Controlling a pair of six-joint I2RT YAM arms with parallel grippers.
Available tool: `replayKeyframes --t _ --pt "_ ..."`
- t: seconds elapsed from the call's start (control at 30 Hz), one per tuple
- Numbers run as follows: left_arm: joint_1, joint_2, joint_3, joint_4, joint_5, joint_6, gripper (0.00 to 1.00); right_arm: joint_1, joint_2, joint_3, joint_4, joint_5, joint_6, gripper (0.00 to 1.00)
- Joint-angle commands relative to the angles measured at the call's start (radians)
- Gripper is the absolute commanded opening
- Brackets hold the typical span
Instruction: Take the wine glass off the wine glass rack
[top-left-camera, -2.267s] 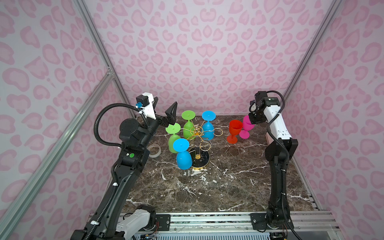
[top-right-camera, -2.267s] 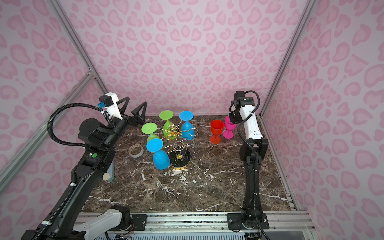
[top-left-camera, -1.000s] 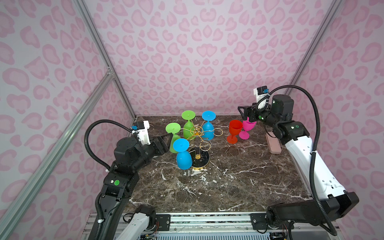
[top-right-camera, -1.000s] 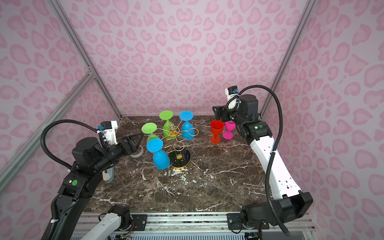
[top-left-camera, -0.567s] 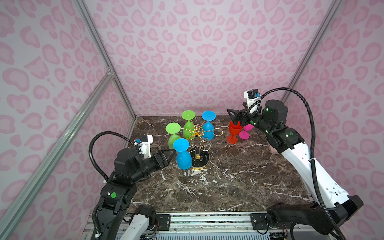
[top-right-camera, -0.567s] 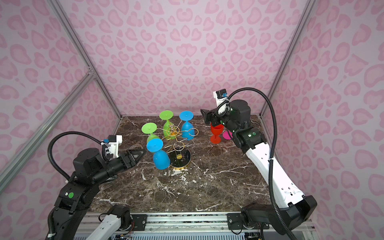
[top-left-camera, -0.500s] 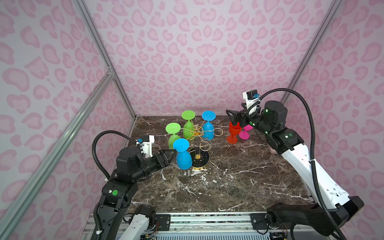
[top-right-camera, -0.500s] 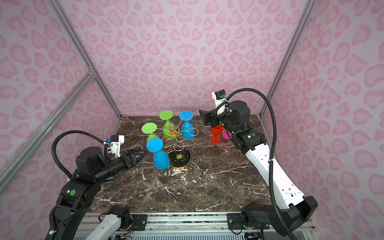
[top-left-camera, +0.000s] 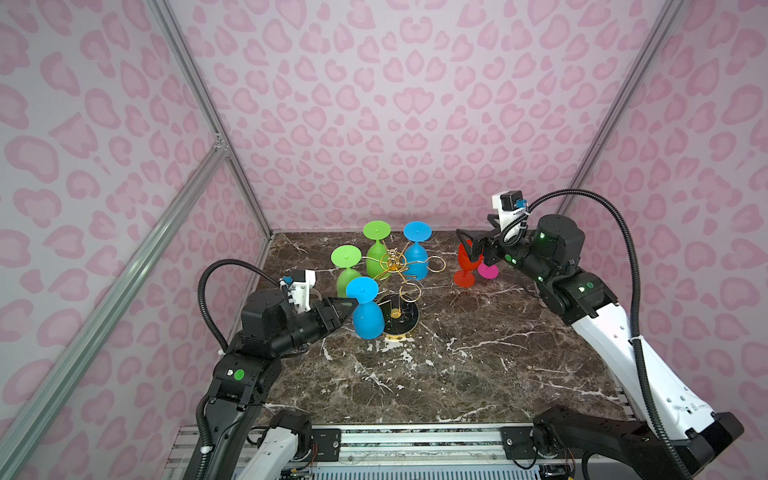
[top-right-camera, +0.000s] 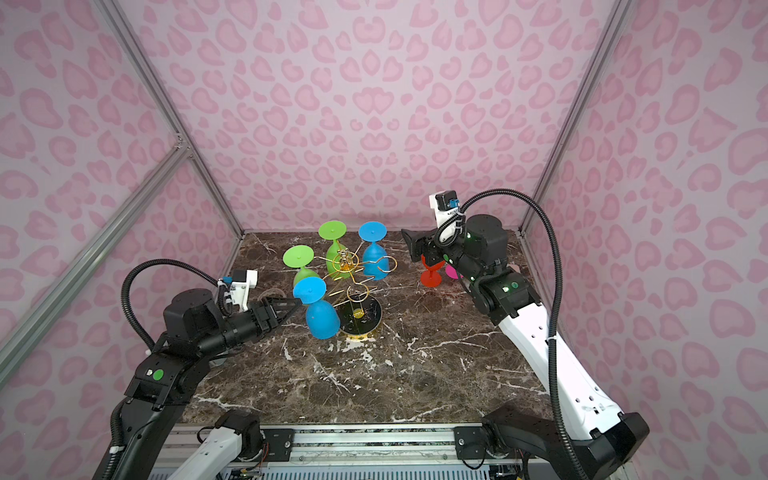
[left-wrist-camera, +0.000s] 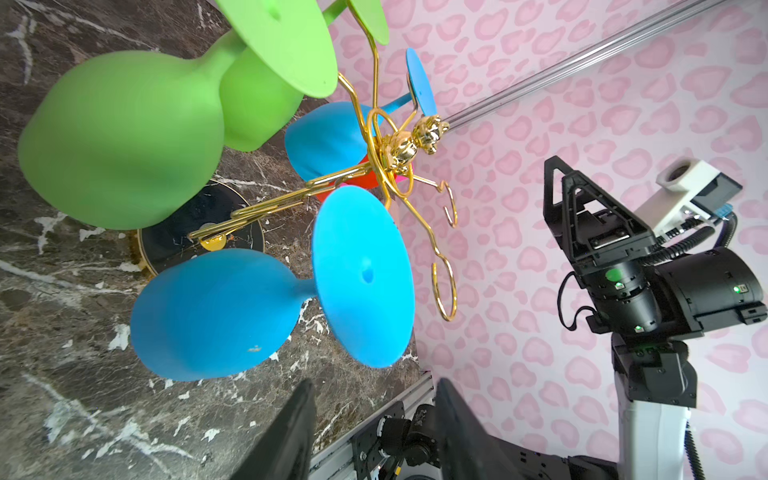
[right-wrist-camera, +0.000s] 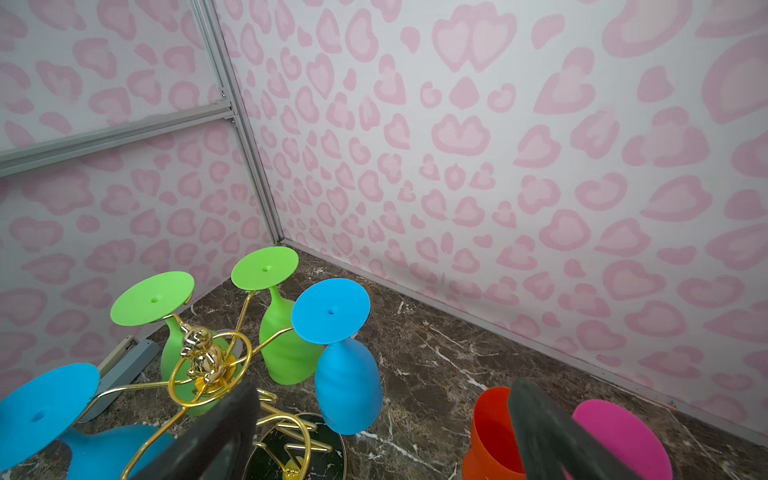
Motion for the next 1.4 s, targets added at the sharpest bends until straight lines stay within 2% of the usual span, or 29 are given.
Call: replayKeyframes --t 0.0,0.47,0.53,0.77,1.37 --pt "0.0 0.007 -0.002 0.072 0.016 -0.026 0.47 0.001 -0.006 -0.008 0.027 -0.004 0.003 0.95" --pt "0.001 0.014 -0.056 0.133 -0.013 -0.068 0.37 0.002 -0.019 -0.012 0.041 -0.025 0.017 0.96" --pt "0.001 0.013 -0.06 0.14 -0.018 -0.074 0.32 0.002 -0.018 -0.008 0.037 -0.024 0.017 0.96" --pt "0.001 0.017 -0.079 0.193 -0.016 -0.107 0.27 0.002 -0.023 -0.002 0.026 -0.021 0.01 0.96" --pt "0.001 0.022 -0.082 0.204 -0.039 -0.121 0.17 0.001 -0.021 -0.008 0.035 -0.03 0.017 0.96"
